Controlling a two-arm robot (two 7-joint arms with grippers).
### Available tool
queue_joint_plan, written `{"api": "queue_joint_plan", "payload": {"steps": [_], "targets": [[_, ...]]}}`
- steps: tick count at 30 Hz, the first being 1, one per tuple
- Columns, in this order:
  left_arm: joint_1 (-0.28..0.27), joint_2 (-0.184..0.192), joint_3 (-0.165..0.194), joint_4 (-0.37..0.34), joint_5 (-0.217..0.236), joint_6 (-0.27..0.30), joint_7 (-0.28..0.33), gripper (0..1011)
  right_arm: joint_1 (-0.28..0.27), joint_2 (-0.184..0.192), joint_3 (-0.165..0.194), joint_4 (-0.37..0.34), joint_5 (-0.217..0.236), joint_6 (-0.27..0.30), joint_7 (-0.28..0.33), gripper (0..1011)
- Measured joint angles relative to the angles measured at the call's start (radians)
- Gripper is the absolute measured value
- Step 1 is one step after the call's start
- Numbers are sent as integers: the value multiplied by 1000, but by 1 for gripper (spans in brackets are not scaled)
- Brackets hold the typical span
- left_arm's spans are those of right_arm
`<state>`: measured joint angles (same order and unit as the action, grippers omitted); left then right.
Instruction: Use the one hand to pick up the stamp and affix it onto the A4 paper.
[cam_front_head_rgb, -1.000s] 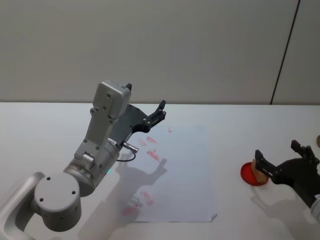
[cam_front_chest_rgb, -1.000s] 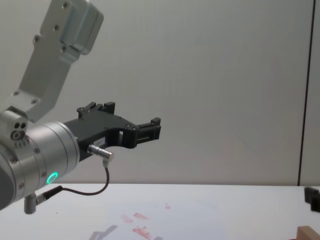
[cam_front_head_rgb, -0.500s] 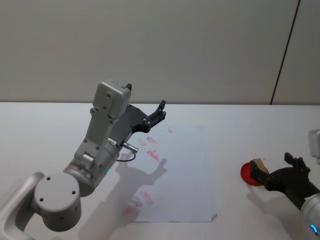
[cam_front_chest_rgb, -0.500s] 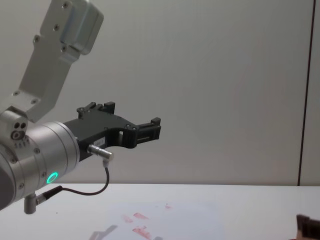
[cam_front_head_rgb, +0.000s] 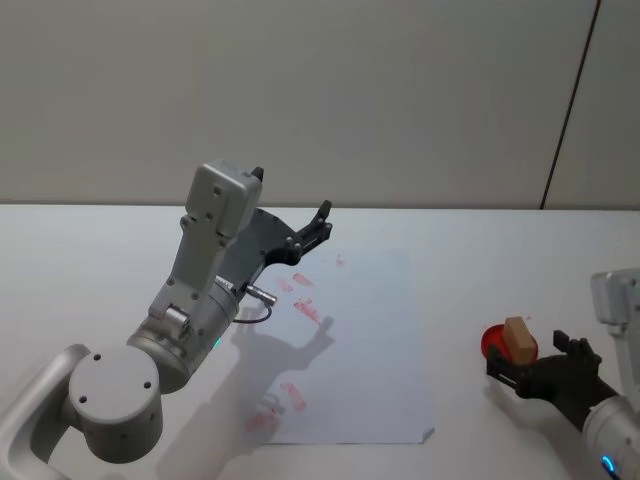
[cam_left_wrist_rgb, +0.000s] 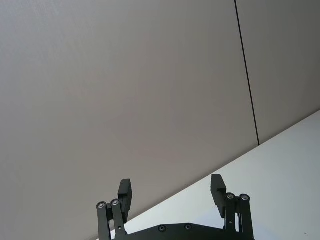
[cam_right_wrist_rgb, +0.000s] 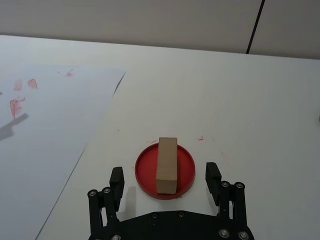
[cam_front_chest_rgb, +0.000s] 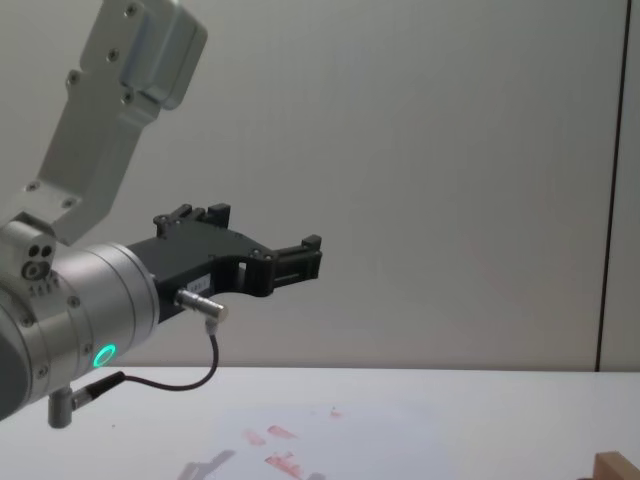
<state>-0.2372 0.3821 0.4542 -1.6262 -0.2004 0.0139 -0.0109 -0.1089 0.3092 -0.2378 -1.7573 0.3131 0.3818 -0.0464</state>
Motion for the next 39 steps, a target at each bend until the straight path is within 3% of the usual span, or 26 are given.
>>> {"api": "queue_joint_plan", "payload": {"steps": [36, 39], "targets": [[0, 0, 0, 0, 0, 0, 0, 1003, 59, -46, -7, 93, -73, 6, 28, 1001], [0, 0, 0, 0, 0, 0, 0, 1003, 60, -47, -7, 95, -75, 6, 30, 951]]}}
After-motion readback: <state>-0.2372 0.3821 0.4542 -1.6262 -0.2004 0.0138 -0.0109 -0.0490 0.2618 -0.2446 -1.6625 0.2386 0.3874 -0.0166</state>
